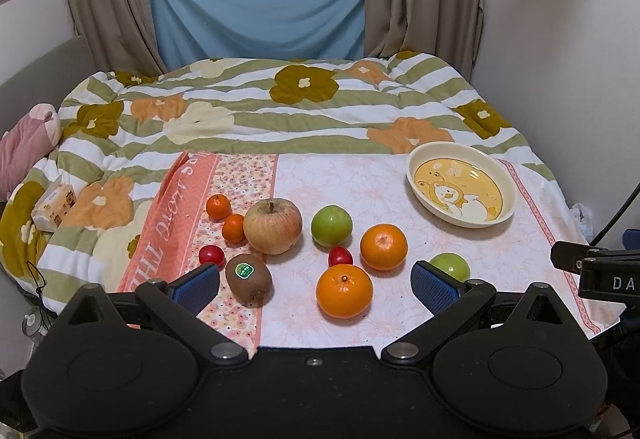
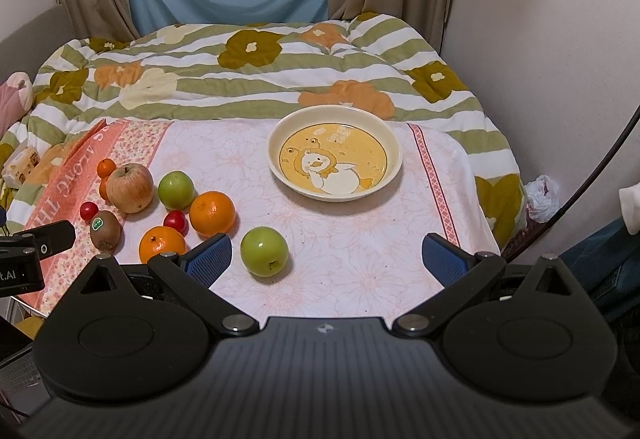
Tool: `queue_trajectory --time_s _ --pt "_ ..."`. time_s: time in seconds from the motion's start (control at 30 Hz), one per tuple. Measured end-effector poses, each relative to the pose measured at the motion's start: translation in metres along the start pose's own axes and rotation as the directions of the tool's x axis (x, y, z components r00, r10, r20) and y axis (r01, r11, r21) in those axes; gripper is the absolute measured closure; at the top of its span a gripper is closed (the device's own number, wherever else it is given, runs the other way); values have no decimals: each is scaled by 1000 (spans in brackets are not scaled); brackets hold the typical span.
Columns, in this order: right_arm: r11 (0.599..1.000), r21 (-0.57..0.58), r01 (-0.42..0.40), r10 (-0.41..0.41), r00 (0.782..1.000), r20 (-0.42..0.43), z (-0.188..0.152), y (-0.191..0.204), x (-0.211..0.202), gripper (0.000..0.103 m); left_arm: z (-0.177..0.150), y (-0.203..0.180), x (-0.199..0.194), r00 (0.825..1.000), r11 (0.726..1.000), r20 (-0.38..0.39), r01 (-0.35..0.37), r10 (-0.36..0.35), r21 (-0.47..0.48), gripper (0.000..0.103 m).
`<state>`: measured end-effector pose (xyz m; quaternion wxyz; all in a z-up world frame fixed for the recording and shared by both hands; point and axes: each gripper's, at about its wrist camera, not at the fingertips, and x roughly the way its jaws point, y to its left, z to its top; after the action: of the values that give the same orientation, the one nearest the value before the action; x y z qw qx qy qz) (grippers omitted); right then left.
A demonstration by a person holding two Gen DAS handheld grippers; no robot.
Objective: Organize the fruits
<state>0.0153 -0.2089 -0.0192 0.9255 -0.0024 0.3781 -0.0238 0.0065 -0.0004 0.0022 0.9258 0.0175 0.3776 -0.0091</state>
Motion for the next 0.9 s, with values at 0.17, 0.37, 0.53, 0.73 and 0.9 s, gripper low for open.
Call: queue_trajectory --time_s 0.17,0.37,0.53,0.73,0.9 --pt "1000 -4 -2 2 1000 4 3 2 -1 0 0 0 0 1000 1000 1 0 0 0 0" --pt "1000 -4 -7 7 1000 16 4 5 -4 0 1 2 -3 1000 1000 12 -3 3 5 0" --pt "1000 -7 -8 9 1000 30 1 7 -10 0 0 4 -8 1000 1000 24 1 -1 4 0" --pt "1000 -5 -26 27 999 48 2 12 -15 0 1 7 -9 999 1000 34 5 -6 18 0" --pt "999 -2 -51 51 998 24 1 20 -6 0 -1 10 2 1000 999 9 20 -21 45 0"
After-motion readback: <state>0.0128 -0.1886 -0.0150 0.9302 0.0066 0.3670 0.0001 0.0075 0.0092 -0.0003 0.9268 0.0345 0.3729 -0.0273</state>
